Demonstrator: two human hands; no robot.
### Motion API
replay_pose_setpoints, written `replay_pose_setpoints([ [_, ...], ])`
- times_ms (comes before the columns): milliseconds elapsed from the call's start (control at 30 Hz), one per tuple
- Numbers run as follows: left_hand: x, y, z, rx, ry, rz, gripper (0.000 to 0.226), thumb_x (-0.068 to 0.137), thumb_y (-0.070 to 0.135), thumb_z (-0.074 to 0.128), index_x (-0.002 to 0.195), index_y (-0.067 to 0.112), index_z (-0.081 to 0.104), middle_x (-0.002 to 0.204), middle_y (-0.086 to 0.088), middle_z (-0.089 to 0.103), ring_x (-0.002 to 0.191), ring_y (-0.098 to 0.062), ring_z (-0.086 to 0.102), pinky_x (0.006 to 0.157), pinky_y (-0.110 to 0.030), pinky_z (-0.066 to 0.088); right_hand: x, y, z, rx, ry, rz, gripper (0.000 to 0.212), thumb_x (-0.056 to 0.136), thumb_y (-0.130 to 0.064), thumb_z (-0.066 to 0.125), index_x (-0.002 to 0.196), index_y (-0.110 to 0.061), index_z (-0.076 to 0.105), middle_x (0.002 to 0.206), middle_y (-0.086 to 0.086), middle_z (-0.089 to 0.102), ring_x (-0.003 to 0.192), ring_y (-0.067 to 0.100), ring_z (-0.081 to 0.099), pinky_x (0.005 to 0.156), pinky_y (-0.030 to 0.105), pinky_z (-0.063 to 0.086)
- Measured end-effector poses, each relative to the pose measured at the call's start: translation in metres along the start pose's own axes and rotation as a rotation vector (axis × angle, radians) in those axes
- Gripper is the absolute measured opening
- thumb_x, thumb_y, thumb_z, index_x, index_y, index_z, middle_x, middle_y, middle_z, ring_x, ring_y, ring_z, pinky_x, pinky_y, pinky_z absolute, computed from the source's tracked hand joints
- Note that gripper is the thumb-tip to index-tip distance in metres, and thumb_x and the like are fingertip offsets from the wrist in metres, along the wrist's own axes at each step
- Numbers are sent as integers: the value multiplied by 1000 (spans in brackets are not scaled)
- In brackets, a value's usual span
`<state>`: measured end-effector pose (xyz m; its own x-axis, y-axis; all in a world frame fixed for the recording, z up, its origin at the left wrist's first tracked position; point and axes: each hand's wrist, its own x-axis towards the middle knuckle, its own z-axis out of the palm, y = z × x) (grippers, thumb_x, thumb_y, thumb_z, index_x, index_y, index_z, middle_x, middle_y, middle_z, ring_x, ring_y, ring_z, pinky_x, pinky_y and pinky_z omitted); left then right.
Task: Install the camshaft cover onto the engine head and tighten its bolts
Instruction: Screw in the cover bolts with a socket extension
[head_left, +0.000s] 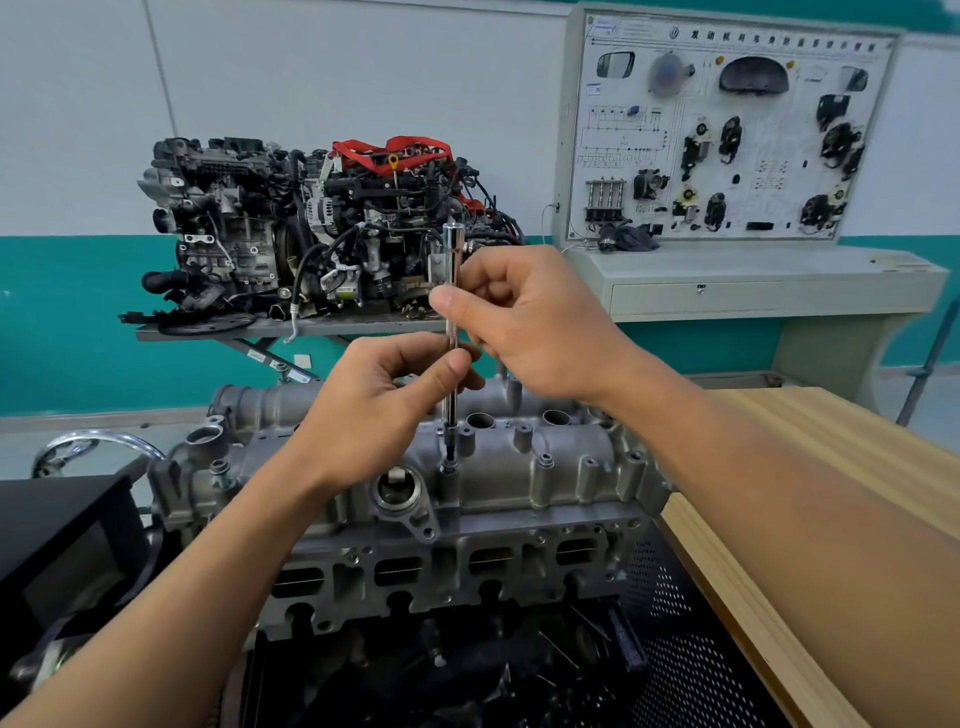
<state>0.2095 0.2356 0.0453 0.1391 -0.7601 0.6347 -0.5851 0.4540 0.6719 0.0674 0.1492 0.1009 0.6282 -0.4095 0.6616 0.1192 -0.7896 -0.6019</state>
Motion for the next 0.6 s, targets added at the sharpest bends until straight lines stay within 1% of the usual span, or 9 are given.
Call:
replay_pose_setpoints([
  [67, -1, 0, 2, -36, 74, 25, 20, 86, 37, 72, 91, 18, 75, 83, 4, 77, 76, -10, 70, 65, -18, 51, 2, 1, 4, 9, 71, 4, 29, 88, -21, 75, 65, -14, 58, 49, -9, 50, 44, 2, 41, 45, 15, 36],
  [167, -3, -2, 3, -75, 181, 43, 11, 79, 31, 77, 79, 21, 73, 69, 9, 71, 59, -3, 60, 58, -17, 48, 1, 2, 8, -11, 128, -11, 34, 81, -27, 82, 64, -12, 56, 53, -4, 51, 47, 5, 42, 46, 21, 37],
  [233, -4, -4, 2, -41, 186, 40, 12, 83, 31, 74, 82, 20, 76, 72, 10, 74, 62, -2, 62, 61, -18, 50, 1, 1, 7, 11, 122, 1, 32, 81, -29, 82, 68, -11, 58, 55, 0, 55, 48, 6, 45, 46, 20, 39],
  [300, -4, -3, 0, 2, 143, 22, 17, 90, 32, 67, 91, 19, 78, 81, 9, 77, 74, -3, 68, 67, -21, 53, 0, 0, 4, 55, 56, 19, 23, 85, -28, 77, 77, -13, 63, 58, 5, 59, 50, 10, 50, 48, 19, 41],
  [367, -4, -2, -1, 5, 95, 3, 19, 95, 33, 62, 96, 23, 77, 87, 9, 78, 82, -7, 71, 69, -27, 57, -1, -1, 1, 66, -27, 16, 10, 92, -24, 69, 89, -15, 68, 59, 8, 56, 53, 16, 48, 51, 24, 42],
  [400, -3, -1, -1, -4, 76, -5, 19, 96, 33, 60, 97, 26, 77, 89, 8, 78, 85, -11, 71, 68, -31, 58, -1, 0, -1, 65, -49, 13, 9, 95, -21, 65, 92, -15, 69, 58, 6, 55, 53, 17, 47, 52, 26, 42],
  [500, -2, 0, 0, -34, 45, -9, 22, 96, 36, 59, 97, 24, 77, 92, 4, 78, 90, -21, 71, 69, -35, 57, -1, 0, -1, 18, -43, 5, 18, 97, -18, 62, 84, -8, 68, 55, 1, 56, 51, 10, 46, 51, 21, 42],
  [533, -2, 1, 1, -43, 50, 3, 22, 94, 38, 61, 97, 23, 76, 92, 2, 78, 89, -20, 72, 68, -32, 57, -1, 0, 0, 2, -23, 4, 21, 96, -19, 64, 79, -7, 66, 54, 0, 55, 49, 8, 45, 50, 18, 40],
  [600, -2, 2, 2, -62, 98, 34, 20, 86, 35, 68, 95, 19, 76, 88, -2, 78, 82, -15, 72, 68, -24, 54, 1, 1, 4, 4, 36, 13, 24, 91, -18, 70, 70, -13, 60, 47, -9, 52, 43, 3, 41, 46, 14, 36],
])
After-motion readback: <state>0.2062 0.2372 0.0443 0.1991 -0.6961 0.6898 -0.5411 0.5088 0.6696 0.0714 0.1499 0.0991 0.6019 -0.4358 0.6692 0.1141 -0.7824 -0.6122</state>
